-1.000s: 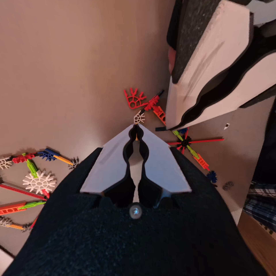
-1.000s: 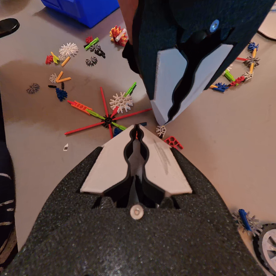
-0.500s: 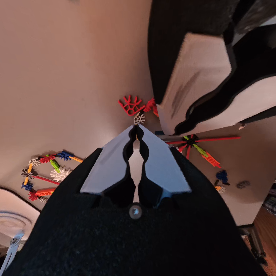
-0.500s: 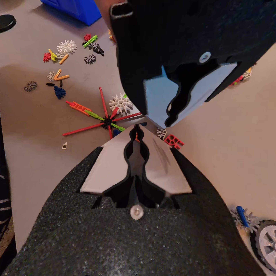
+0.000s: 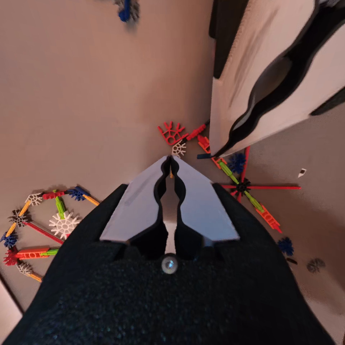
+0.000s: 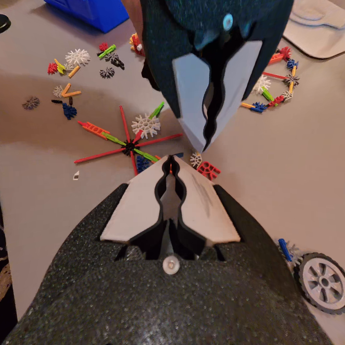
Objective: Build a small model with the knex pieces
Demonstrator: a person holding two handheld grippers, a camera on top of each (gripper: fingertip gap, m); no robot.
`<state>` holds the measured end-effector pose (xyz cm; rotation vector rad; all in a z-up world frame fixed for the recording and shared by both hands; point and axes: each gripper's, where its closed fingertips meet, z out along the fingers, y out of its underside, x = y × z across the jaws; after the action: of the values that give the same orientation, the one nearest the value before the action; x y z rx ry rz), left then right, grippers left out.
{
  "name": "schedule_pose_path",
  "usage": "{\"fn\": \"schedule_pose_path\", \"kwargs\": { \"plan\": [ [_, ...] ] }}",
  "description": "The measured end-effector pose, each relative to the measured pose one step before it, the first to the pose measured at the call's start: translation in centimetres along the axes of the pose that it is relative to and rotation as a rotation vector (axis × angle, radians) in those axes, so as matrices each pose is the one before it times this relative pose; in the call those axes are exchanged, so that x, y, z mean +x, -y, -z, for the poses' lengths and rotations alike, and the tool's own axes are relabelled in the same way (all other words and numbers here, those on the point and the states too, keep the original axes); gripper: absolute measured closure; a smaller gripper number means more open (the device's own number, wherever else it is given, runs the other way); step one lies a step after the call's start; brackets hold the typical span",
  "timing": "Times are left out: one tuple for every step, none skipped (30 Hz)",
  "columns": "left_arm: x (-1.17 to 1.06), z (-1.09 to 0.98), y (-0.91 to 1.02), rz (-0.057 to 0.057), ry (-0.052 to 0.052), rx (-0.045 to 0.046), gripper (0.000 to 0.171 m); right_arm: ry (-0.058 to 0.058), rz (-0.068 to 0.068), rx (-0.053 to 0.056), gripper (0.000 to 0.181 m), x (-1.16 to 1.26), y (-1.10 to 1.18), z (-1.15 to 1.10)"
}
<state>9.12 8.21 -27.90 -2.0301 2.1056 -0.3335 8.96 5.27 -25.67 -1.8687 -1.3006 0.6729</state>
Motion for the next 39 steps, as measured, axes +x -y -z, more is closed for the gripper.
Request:
{"fn": "schedule_pose_path", "kwargs": {
  "plan": [
    [0.025, 0.341, 0.115, 0.0030, -0.0036, 0.03049, 0.171, -0.0062, -0.0002, -0.0008, 0.181, 0.131, -0.040, 0.030],
    [0.021, 0.297, -0.058, 0.0075, -0.0006, 0.01483, 0.171, -0.0019, -0.0007, -0.0008, 0.181, 0.060, -0.013, 0.025],
    [-0.206, 0.231, -0.215, 0.0054, 0.0155, 0.00392, 0.171, -0.0002, -0.0001, -0.0018, 0.181, 0.037, -0.020, -0.012],
    [-0.297, 0.254, -0.336, 0.0025, 0.0203, -0.00067, 0.171, -0.0042, 0.0008, -0.0010, 0.181, 0.082, 0.001, -0.030],
    [-0.048, 0.286, -0.108, 0.0067, 0.0012, 0.01616, 0.171, -0.0048, 0.0005, 0.0013, 0.181, 0.077, 0.034, -0.014],
    [0.003, 0.276, 0.174, 0.0145, -0.0047, 0.02973, 0.171, -0.0014, -0.0004, -0.0008, 0.181, 0.034, 0.012, -0.026],
    [-0.146, 0.159, 0.230, 0.0090, 0.0082, 0.02883, 0.171, -0.0031, -0.0002, -0.0028, 0.181, 0.074, -0.039, -0.049],
    [-0.023, -0.023, 0.105, 0.0009, 0.0041, 0.01443, 0.171, -0.0049, -0.0027, -0.0045, 0.181, 0.119, -0.087, -0.072],
    [-0.027, -0.125, 0.190, -0.0063, 0.0081, 0.01392, 0.171, -0.0019, -0.0024, -0.0053, 0.181, 0.096, -0.117, -0.091],
    [-0.005, -0.188, 0.252, -0.0034, 0.0066, 0.01604, 0.171, -0.0002, -0.0013, -0.0040, 0.181, 0.038, -0.107, -0.072],
    [0.300, -0.243, 0.160, 0.0003, -0.0116, 0.00991, 0.171, -0.0007, -0.0010, -0.0019, 0.181, 0.023, -0.050, -0.040],
    [0.196, -0.217, -0.033, -0.0014, -0.0044, -0.00046, 0.171, -0.0021, 0.0004, -0.0006, 0.181, 0.005, -0.006, 0.019],
    [-0.095, -0.088, -0.131, -0.0018, 0.0138, -0.00475, 0.171, -0.0030, 0.0007, 0.0011, 0.181, 0.009, 0.033, 0.053],
    [0.046, 0.050, -0.071, 0.0026, 0.0028, 0.00481, 0.171, -0.0030, -0.0006, 0.0033, 0.181, 0.005, 0.056, 0.082],
    [0.118, 0.115, 0.095, 0.0115, -0.0062, 0.01792, 0.171, -0.0019, -0.0014, 0.0027, 0.181, -0.001, 0.050, 0.066],
    [-0.075, 0.027, -0.084, 0.0105, 0.0066, 0.00841, 0.171, -0.0018, -0.0001, 0.0012, 0.181, 0.003, 0.018, 0.058],
    [-0.042, -0.111, -0.365, 0.0023, 0.0076, -0.00859, 0.171, -0.0016, 0.0001, 0.0000, 0.181, 0.005, 0.004, 0.012],
    [0.081, -0.201, -0.301, 0.0003, 0.0031, -0.00476, 0.171, -0.0005, 0.0002, -0.0015, 0.181, -0.008, -0.021, -0.007],
    [0.321, -0.309, -0.332, 0.0035, -0.0120, -0.00836, 0.171, -0.0011, 0.0013, -0.0030, 0.181, 0.005, -0.030, -0.028],
    [0.225, -0.380, -0.481, -0.0071, -0.0012, -0.01975, 0.171, -0.0016, 0.0019, -0.0028, 0.181, -0.003, -0.032, -0.023],
    [-0.206, -0.266, -0.336, -0.0126, 0.0274, -0.01293, 0.171, -0.0026, 0.0016, -0.0017, 0.181, 0.012, -0.027, 0.001],
    [-0.052, -0.068, -0.025, 0.0073, 0.0065, 0.00682, 0.171, -0.0038, 0.0006, -0.0012, 0.181, 0.018, -0.039, 0.039],
    [0.139, 0.181, 0.263, 0.0150, -0.0128, 0.02552, 0.171, -0.0040, -0.0003, 0.0001, 0.181, 0.024, 0.000, 0.069],
    [-0.187, 0.386, 0.292, 0.0110, 0.0066, 0.02505, 0.171, -0.0043, -0.0002, 0.0016, 0.181, 0.014, 0.015, 0.102],
    [-0.348, 0.508, 0.130, 0.0052, 0.0154, 0.01329, 0.171, -0.0041, 0.0001, 0.0015, 0.181, 0.012, -0.001, 0.121],
    [-0.326, 0.541, 0.095, 0.0057, 0.0155, 0.01116, 0.171, -0.0022, -0.0009, 0.0030, 0.181, -0.038, 0.048, 0.141],
    [-0.346, 0.523, 0.074, 0.0097, 0.0196, 0.01095, 0.169, -0.0012, -0.0037, 0.0075, 0.180, -0.056, 0.144, 0.167],
    [-0.212, 0.504, 0.117, 0.0112, 0.0190, 0.01499, 0.166, -0.0033, -0.0068, 0.0108, 0.175, -0.037, 0.257, 0.189],
    [0.089, 0.477, 0.129, 0.0117, 0.0088, 0.01928, 0.162, -0.0023, -0.0046, 0.0102, 0.169, -0.088, 0.298, 0.199],
    [0.237, 0.470, 0.246, 0.0092, 0.0099, 0.02660, 0.158, -0.0029, 0.0003, 0.0149, 0.164, -0.133, 0.409, 0.247],
    [0.075, 0.516, 0.353, 0.0092, 0.0298, 0.03491, 0.152, -0.0045, 0.0020, 0.0271, 0.158, -0.150, 0.622, 0.308],
    [-0.099, 0.562, 0.366, 0.0181, 0.0430, 0.03404, 0.142, 0.0049, 0.0024, 0.0366, 0.150, -0.334, 0.796, 0.354],
    [0.258, 0.695, 0.476, 0.0161, 0.0225, 0.04282, 0.139, 0.0227, 0.0010, 0.0413, 0.141, -0.634, 0.896, 0.339],
    [0.529, 0.840, 0.808, 0.0233, 0.0071, 0.06718, 0.137, 0.0362, -0.0035, 0.0445, 0.134, -0.853, 0.966, 0.285],
    [0.581, 0.868, 0.937, 0.0321, 0.0058, 0.07372, 0.134, 0.0465, -0.0008, 0.0495, 0.129, -1.090, 1.061, 0.232],
    [0.731, 0.864, 0.826, 0.0245, -0.0005, 0.06701, 0.129, 0.0441, 0.0039, 0.0498, 0.126, -1.127, 1.056, 0.159],
    [0.271, 0.845, 0.538, 0.0120, 0.0306, 0.05437, 0.130, 0.0234, 0.0104, 0.0433, 0.117, -0.885, 0.984, 0.093],
    [0.032, 0.817, 0.396, 0.0057, 0.0474, 0.04735, 0.127, 0.0118, 0.0156, 0.0246, 0.113, -0.747, 0.727, 0.021],
    [0.386, 0.732, 0.215, 0.0037, 0.0220, 0.03489, 0.129, 0.0139, 0.0151, 0.0102, 0.109, -0.768, 0.531, -0.053]
  ]
}}
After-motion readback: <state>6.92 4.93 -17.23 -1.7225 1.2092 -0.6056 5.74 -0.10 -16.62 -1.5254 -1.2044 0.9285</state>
